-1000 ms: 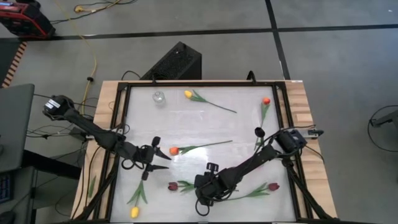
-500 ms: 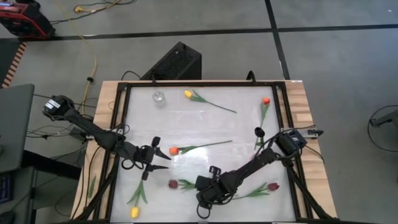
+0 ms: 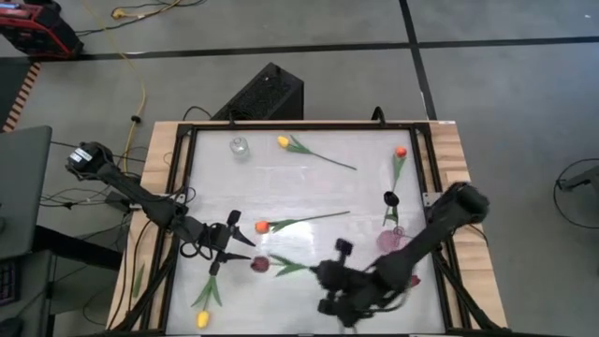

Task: Sort flowers into vase by color
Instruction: Put the left dark red flower into the pink vase

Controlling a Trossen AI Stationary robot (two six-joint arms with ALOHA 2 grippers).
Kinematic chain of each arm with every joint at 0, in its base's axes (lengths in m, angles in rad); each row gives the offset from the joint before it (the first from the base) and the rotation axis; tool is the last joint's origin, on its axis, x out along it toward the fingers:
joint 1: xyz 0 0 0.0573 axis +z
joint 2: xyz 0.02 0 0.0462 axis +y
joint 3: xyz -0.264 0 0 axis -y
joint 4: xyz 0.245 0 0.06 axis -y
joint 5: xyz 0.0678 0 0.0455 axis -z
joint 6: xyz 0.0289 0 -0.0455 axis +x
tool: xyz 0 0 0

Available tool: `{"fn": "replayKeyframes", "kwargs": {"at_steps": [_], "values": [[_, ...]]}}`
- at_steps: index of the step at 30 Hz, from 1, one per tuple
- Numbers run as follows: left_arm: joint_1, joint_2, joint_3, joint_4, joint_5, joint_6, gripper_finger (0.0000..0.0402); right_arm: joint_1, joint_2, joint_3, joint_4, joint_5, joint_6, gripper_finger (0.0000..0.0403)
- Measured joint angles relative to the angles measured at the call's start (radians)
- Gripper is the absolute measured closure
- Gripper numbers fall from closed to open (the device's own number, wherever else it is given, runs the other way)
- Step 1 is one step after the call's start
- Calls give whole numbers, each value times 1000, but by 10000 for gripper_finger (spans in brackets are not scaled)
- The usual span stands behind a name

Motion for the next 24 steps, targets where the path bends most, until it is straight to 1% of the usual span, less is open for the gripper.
{"fn": "replayKeyframes", "kwargs": {"at_steps": [4, 8, 10, 11, 13, 16, 17, 18, 21, 24], "values": [[-13, 0, 0, -1, -2, 1, 237, 72, -151, 3, -31, 246, -46, 386], [-16, 0, 0, 0, -24, 26, 237, 170, -271, 2, -152, 496, -26, 386], [-16, 0, 0, 3, -36, 38, 237, 217, -326, 2, -254, 615, 36, 386], [-16, 0, 0, 6, -38, 42, 237, 239, -350, 3, -329, 671, 96, 386], [-15, 0, 0, 8, -40, 55, 237, 280, -383, 3, -515, 767, 290, 386], [-13, 0, 0, 20, -41, 103, 237, 298, -401, 0, -787, 777, 580, 386], [-10, 1, 0, 43, -42, 137, 237, 297, -406, -13, -847, 777, 655, 386], [-3, 1, 0, 79, -41, 173, 237, 291, -411, -33, -870, 778, 709, 386], [31, 0, 0, 215, -44, 279, 237, 264, -445, -116, -857, 776, 721, 386], [74, 0, 0, 333, -43, 361, 237, 265, -503, -194, -870, 775, 776, 386]]}}
